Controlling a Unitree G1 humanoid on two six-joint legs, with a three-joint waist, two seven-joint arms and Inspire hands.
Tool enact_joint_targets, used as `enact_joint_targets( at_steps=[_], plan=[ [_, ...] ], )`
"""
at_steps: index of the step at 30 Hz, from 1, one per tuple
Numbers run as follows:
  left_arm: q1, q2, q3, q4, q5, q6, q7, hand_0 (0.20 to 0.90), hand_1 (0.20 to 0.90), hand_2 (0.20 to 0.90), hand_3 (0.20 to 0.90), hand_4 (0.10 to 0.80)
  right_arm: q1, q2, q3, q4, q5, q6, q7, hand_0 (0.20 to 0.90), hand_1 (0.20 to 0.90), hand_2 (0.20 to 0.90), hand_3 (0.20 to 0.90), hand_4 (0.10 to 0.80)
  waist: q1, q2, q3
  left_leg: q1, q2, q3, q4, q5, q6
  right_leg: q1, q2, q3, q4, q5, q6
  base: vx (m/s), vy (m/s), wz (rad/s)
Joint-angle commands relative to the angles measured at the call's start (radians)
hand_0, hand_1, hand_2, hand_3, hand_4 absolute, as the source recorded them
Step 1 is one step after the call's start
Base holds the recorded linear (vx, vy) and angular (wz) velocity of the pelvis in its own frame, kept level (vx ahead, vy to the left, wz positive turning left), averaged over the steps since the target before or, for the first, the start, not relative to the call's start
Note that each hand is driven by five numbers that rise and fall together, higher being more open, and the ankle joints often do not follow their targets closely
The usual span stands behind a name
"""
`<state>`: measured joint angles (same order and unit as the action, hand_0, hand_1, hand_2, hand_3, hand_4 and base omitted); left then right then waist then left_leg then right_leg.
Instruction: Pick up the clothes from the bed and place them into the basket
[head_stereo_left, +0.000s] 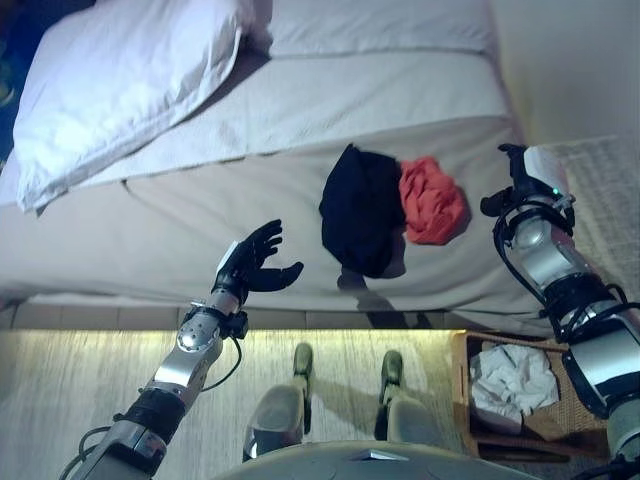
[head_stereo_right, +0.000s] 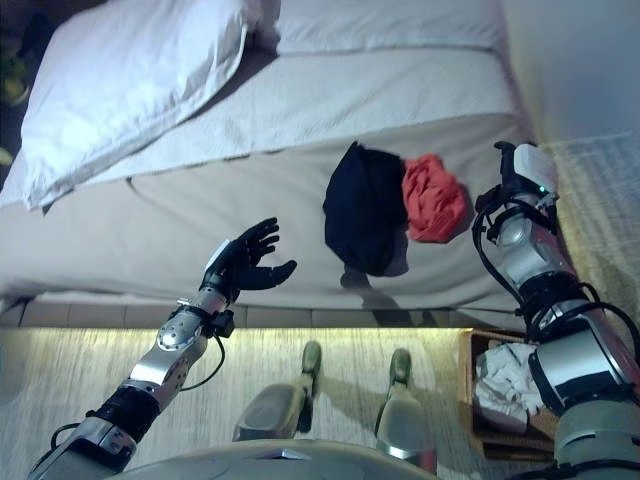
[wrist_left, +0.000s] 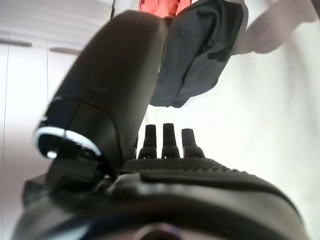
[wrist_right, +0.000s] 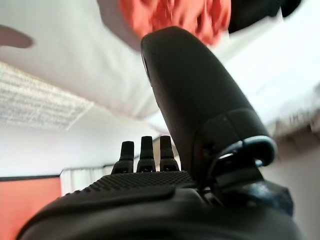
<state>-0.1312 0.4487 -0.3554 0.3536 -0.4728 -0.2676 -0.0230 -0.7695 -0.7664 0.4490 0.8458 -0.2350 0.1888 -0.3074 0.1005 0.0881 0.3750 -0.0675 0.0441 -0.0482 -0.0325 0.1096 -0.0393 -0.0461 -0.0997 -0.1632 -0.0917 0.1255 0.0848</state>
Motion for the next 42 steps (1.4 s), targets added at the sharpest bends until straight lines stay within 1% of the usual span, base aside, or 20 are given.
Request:
enact_joint_targets(
  at_steps=[1, 4, 5, 8, 9, 12, 15, 16, 18, 20, 21, 22, 26, 29, 30, 31, 32, 37, 42],
  plan=[
    [-0.094, 0.05, 0.001, -0.145, -0.06, -0.171, -0.011, 0.9, 0.9, 0.9, 0.9, 0.8, -0.256, -0.137, 0.131, 0.039, -0.051, -0.034, -0.063, 0.9, 0.9, 0.9, 0.9, 0.8, 0.012, -0.033, 0.013, -0.039, -0.022, 0.0, 0.149, -0.17, -0.002, -0.055, -0.02, 0.008, 0.188, -0.155, -0.061, -0.181, -0.02, 0.19],
    [-0.099, 0.046, -0.016, -0.184, -0.086, -0.19, -0.01, 0.9, 0.9, 0.9, 0.9, 0.8, -0.338, -0.157, 0.202, 0.12, -0.037, -0.037, -0.059, 0.9, 0.9, 0.9, 0.9, 0.8, 0.025, 0.0, 0.053, -0.103, -0.037, -0.019, 0.179, -0.157, -0.004, -0.119, -0.021, -0.021, 0.243, -0.175, -0.079, -0.119, 0.002, 0.15],
    [-0.1, 0.045, -0.017, -0.184, -0.087, -0.192, -0.011, 0.9, 0.9, 0.9, 0.9, 0.8, -0.343, -0.157, 0.206, 0.125, -0.036, -0.039, -0.06, 0.9, 0.9, 0.9, 0.9, 0.8, 0.025, 0.002, 0.055, -0.109, -0.038, -0.021, 0.183, -0.156, -0.004, -0.124, -0.022, -0.023, 0.249, -0.177, -0.08, -0.082, -0.009, 0.18],
    [-0.106, 0.044, -0.032, -0.202, -0.115, -0.197, -0.008, 0.9, 0.9, 0.9, 0.9, 0.8, -0.394, -0.166, 0.238, 0.174, -0.033, -0.032, -0.055, 0.9, 0.9, 0.9, 0.9, 0.8, 0.034, 0.021, 0.089, -0.169, -0.053, -0.034, 0.237, -0.157, -0.002, -0.175, -0.028, -0.044, 0.305, -0.192, -0.091, -0.081, -0.019, 0.1],
    [-0.11, 0.047, -0.036, -0.215, -0.144, -0.19, -0.007, 0.9, 0.9, 0.9, 0.9, 0.8, -0.426, -0.171, 0.252, 0.193, -0.025, -0.014, -0.043, 0.9, 0.9, 0.9, 0.9, 0.8, 0.039, 0.029, 0.109, -0.203, -0.064, -0.037, 0.269, -0.161, 0.002, -0.206, -0.031, -0.05, 0.337, -0.2, -0.095, -0.133, -0.035, 0.08],
    [-0.115, 0.056, -0.028, -0.245, -0.169, -0.205, 0.001, 0.9, 0.9, 0.9, 0.9, 0.8, -0.479, -0.174, 0.268, 0.221, -0.003, 0.016, -0.044, 0.9, 0.9, 0.9, 0.9, 0.8, 0.047, 0.036, 0.145, -0.287, -0.083, -0.038, 0.343, -0.171, 0.011, -0.285, -0.038, -0.059, 0.414, -0.216, -0.099, -0.126, -0.032, 0.13],
    [-0.107, 0.065, -0.02, -0.29, -0.189, -0.206, 0.007, 0.9, 0.9, 0.9, 0.9, 0.8, -0.504, -0.169, 0.271, 0.239, 0.013, 0.029, -0.063, 0.9, 0.9, 0.9, 0.9, 0.8, 0.059, 0.038, 0.145, -0.389, -0.09, -0.031, 0.432, -0.193, 0.023, -0.39, -0.042, -0.063, 0.516, -0.244, -0.106, -0.091, -0.024, 0.23],
    [-0.104, 0.069, -0.018, -0.307, -0.197, -0.202, 0.008, 0.9, 0.9, 0.9, 0.9, 0.8, -0.513, -0.17, 0.272, 0.236, 0.019, 0.04, -0.066, 0.9, 0.9, 0.9, 0.9, 0.8, 0.063, 0.038, 0.145, -0.428, -0.095, -0.032, 0.473, -0.202, 0.027, -0.423, -0.043, -0.062, 0.553, -0.255, -0.11, -0.074, -0.024, 0.28],
    [-0.098, 0.078, -0.013, -0.338, -0.202, -0.188, 0.014, 0.9, 0.9, 0.9, 0.9, 0.8, -0.527, -0.17, 0.272, 0.231, 0.049, 0.053, -0.068, 0.9, 0.9, 0.9, 0.9, 0.8, 0.069, 0.036, 0.145, -0.507, -0.102, -0.026, 0.565, -0.24, 0.044, -0.498, -0.053, -0.061, 0.65, -0.283, -0.118, -0.06, -0.022, 0.25],
    [-0.092, 0.085, -0.008, -0.353, -0.204, -0.175, 0.02, 0.9, 0.9, 0.9, 0.9, 0.8, -0.536, -0.171, 0.258, 0.229, 0.066, 0.045, -0.062, 0.9, 0.9, 0.9, 0.9, 0.8, 0.072, 0.036, 0.145, -0.574, -0.11, -0.021, 0.655, -0.266, 0.053, -0.556, -0.059, -0.058, 0.728, -0.306, -0.125, -0.007, -0.018, 0.17],
    [-0.08, 0.089, -0.01, -0.36, -0.205, -0.166, 0.026, 0.9, 0.9, 0.9, 0.9, 0.8, -0.533, -0.168, 0.254, 0.227, 0.079, 0.035, -0.057, 0.9, 0.9, 0.9, 0.9, 0.8, 0.076, 0.036, 0.145, -0.591, -0.112, -0.017, 0.713, -0.313, 0.058, -0.573, -0.06, -0.046, 0.777, -0.34, -0.119, 0.027, -0.022, 0.14],
    [-0.076, 0.092, -0.01, -0.359, -0.208, -0.164, 0.029, 0.9, 0.9, 0.9, 0.9, 0.8, -0.539, -0.165, 0.248, 0.221, 0.093, 0.028, -0.052, 0.9, 0.9, 0.9, 0.9, 0.8, 0.076, 0.035, 0.145, -0.629, -0.115, -0.015, 0.763, -0.325, 0.061, -0.606, -0.058, -0.042, 0.814, -0.35, -0.122, 0.036, -0.017, 0.04],
    [-0.059, 0.101, -0.007, -0.377, -0.21, -0.157, 0.024, 0.9, 0.9, 0.9, 0.9, 0.8, -0.532, -0.159, 0.221, 0.19, 0.109, 0.012, -0.009, 0.9, 0.9, 0.9, 0.9, 0.8, 0.077, 0.032, 0.145, -0.706, -0.12, -0.012, 0.866, -0.36, 0.078, -0.682, -0.051, -0.029, 0.894, -0.371, -0.127, -0.021, 0.012, -0.07],
    [-0.051, 0.108, -0.003, -0.378, -0.216, -0.172, 0.023, 0.9, 0.9, 0.9, 0.9, 0.8, -0.532, -0.156, 0.216, 0.197, 0.144, -0.013, 0.032, 0.9, 0.9, 0.9, 0.9, 0.8, 0.079, 0.031, 0.145, -0.741, -0.119, -0.011, 0.912, -0.382, 0.089, -0.719, -0.044, -0.024, 0.927, -0.375, -0.127, -0.024, 0.009, -0.07],
    [-0.05, 0.109, -0.002, -0.377, -0.217, -0.177, 0.024, 0.9, 0.9, 0.9, 0.9, 0.8, -0.531, -0.156, 0.213, 0.196, 0.155, -0.02, 0.04, 0.832, 0.832, 0.832, 0.82, 0.72, 0.079, 0.031, 0.145, -0.749, -0.119, -0.011, 0.923, -0.383, 0.089, -0.726, -0.042, -0.023, 0.932, -0.376, -0.128, -0.03, 0.006, -0.11],
    [-0.05, 0.11, -0.001, -0.376, -0.212, -0.181, 0.027, 0.9, 0.9, 0.9, 0.9, 0.8, -0.531, -0.152, 0.209, 0.202, 0.171, -0.023, 0.042, 0.46, 0.46, 0.46, 0.387, 0.287, 0.079, 0.031, 0.145, -0.757, -0.118, -0.011, 0.937, -0.387, 0.09, -0.734, -0.038, -0.02, 0.945, -0.38, -0.13, -0.027, 0.005, -0.12],
    [-0.052, 0.111, 0.0, -0.374, -0.212, -0.181, 0.029, 0.9, 0.9, 0.9, 0.9, 0.8, -0.524, -0.148, 0.199, 0.208, 0.176, -0.027, 0.046, 0.3, 0.3, 0.3, 0.2, 0.1, 0.079, 0.031, 0.145, -0.762, -0.118, -0.011, 0.952, -0.391, 0.091, -0.739, -0.037, -0.018, 0.958, -0.383, -0.13, -0.026, 0.003, -0.11],
    [-0.048, 0.12, 0.006, -0.377, -0.209, -0.183, 0.024, 0.9, 0.9, 0.9, 0.9, 0.8, -0.508, -0.153, 0.178, 0.241, 0.182, -0.032, 0.044, 0.3, 0.3, 0.3, 0.2, 0.1, 0.078, 0.029, 0.145, -0.752, -0.12, -0.015, 0.978, -0.399, 0.09, -0.727, -0.035, -0.019, 0.979, -0.394, -0.136, -0.007, -0.003, -0.02],
    [-0.03, 0.125, 0.014, -0.374, -0.216, -0.193, 0.01, 0.9, 0.9, 0.9, 0.9, 0.8, -0.472, -0.166, 0.143, 0.246, 0.187, -0.042, 0.014, 0.3, 0.3, 0.3, 0.2, 0.1, 0.071, 0.017, 0.145, -0.684, -0.117, -0.01, 0.963, -0.386, 0.08, -0.65, -0.031, -0.021, 0.953, -0.397, -0.142, 0.002, 0.026, -0.04]
  ],
)
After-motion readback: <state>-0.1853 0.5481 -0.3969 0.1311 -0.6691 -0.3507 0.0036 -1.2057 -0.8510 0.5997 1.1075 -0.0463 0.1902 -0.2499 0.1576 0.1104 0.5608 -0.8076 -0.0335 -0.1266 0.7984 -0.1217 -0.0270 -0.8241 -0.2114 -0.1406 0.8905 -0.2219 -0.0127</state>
